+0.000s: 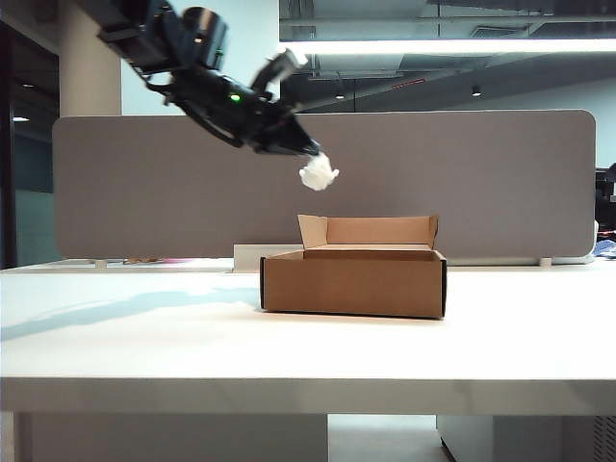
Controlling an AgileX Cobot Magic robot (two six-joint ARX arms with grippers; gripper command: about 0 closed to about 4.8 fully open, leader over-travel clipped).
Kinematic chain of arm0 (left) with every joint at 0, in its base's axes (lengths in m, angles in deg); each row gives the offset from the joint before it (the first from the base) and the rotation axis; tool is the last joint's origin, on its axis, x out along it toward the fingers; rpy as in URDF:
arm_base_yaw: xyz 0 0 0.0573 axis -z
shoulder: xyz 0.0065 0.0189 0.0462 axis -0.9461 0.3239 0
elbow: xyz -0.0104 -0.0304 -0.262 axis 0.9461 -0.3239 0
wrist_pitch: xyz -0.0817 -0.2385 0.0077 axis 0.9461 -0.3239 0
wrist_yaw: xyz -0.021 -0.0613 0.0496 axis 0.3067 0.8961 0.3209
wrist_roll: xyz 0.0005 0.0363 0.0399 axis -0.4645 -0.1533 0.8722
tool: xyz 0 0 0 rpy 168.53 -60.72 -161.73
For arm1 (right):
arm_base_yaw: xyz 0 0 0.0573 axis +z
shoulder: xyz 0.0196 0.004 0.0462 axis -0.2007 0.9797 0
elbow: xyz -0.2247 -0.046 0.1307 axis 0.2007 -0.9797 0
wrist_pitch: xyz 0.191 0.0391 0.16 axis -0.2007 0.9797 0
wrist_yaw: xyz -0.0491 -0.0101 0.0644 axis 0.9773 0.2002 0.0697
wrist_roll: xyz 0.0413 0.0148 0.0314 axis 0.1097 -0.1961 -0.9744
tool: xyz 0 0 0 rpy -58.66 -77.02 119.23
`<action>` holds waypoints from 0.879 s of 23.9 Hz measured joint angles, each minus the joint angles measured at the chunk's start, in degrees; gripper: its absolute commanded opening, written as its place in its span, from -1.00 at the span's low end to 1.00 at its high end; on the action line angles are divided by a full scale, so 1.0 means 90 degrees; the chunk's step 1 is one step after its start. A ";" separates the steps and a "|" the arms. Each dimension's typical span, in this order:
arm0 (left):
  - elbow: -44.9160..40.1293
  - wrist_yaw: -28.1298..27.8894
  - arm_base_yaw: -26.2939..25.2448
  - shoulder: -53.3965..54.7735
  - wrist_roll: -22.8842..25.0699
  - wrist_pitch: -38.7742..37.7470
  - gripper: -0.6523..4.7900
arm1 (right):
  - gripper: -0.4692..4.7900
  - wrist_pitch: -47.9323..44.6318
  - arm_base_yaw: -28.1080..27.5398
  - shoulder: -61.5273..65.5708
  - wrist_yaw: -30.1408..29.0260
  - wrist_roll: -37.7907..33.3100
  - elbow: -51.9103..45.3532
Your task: Pick up all the paper balls on the table and put them in the paper box.
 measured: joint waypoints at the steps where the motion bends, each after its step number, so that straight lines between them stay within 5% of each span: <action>1: -0.0002 -0.0158 0.0124 0.0012 0.0000 -0.0117 -0.78 | -0.84 0.0002 0.0000 0.0000 0.0002 0.0000 0.0000; 4: -0.0007 -0.0760 0.0432 0.0066 0.0000 -0.0277 -0.54 | -0.84 0.0000 0.0000 0.0000 0.0000 0.0000 0.0000; 6: -0.0007 -0.1209 0.0602 0.0095 -0.0002 -0.0330 -0.08 | -0.84 0.0000 0.0000 0.0000 -0.0002 0.0000 0.0000; 7: -0.0007 -0.1355 0.0651 0.0100 -0.0002 -0.0362 0.45 | -0.84 0.0000 0.0000 0.0000 -0.0002 0.0000 0.0000; 9: -0.0007 -0.1855 0.0784 0.0100 0.0107 -0.0476 0.99 | -0.84 0.0000 0.0000 0.0000 -0.0005 0.0000 0.0000; 17: -0.0015 -0.2181 0.0784 -0.0146 0.0129 -0.2271 0.90 | -0.84 -0.0002 0.0005 0.0000 -0.0100 0.0000 0.0000; 21: -0.0012 -0.2249 0.0748 -0.0772 0.0165 -0.3191 0.38 | -0.84 -0.0005 0.0005 0.0000 0.0129 0.0000 0.0000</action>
